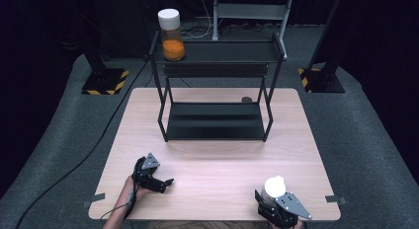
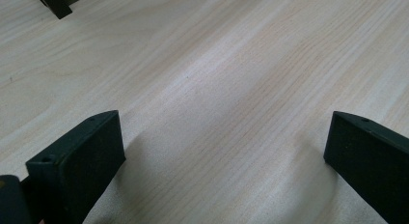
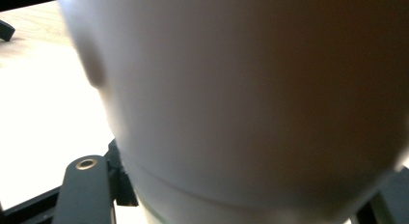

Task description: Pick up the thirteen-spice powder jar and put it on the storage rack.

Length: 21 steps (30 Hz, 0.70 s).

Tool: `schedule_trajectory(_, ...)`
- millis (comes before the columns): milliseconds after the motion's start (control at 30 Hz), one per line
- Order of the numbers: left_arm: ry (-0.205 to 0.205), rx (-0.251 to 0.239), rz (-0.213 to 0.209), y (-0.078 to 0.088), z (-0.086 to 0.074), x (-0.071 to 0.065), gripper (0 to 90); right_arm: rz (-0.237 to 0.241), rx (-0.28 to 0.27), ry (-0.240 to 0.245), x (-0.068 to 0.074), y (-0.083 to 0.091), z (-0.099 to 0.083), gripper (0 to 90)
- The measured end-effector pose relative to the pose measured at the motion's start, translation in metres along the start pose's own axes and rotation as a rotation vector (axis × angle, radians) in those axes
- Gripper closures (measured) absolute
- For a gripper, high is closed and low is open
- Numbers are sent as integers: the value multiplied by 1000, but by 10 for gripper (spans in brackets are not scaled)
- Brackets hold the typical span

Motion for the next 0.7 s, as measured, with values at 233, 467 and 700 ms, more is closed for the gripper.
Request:
schedule_trajectory(233, 0, 1, 0, 0, 0, 0, 1, -3, -21, 14, 4, 3, 9, 301)
schedule_trajectory(467, -1, 0, 0, 0, 0, 0, 1, 0, -50, 25, 6, 5, 28, 301)
schedule_trajectory(700, -1, 3, -1, 0, 0, 0, 1, 0, -63, 8, 4, -2, 43, 301)
Point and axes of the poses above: each handheld gripper's, and its own axes: y roughly backward along the jaws, z roughly out of its top, x roughly to its left, the point moved 8 cm from there along -y, roughly forward along the jaws, and after that the axes turned 14 degrees about -z, right-handed, at the moved point
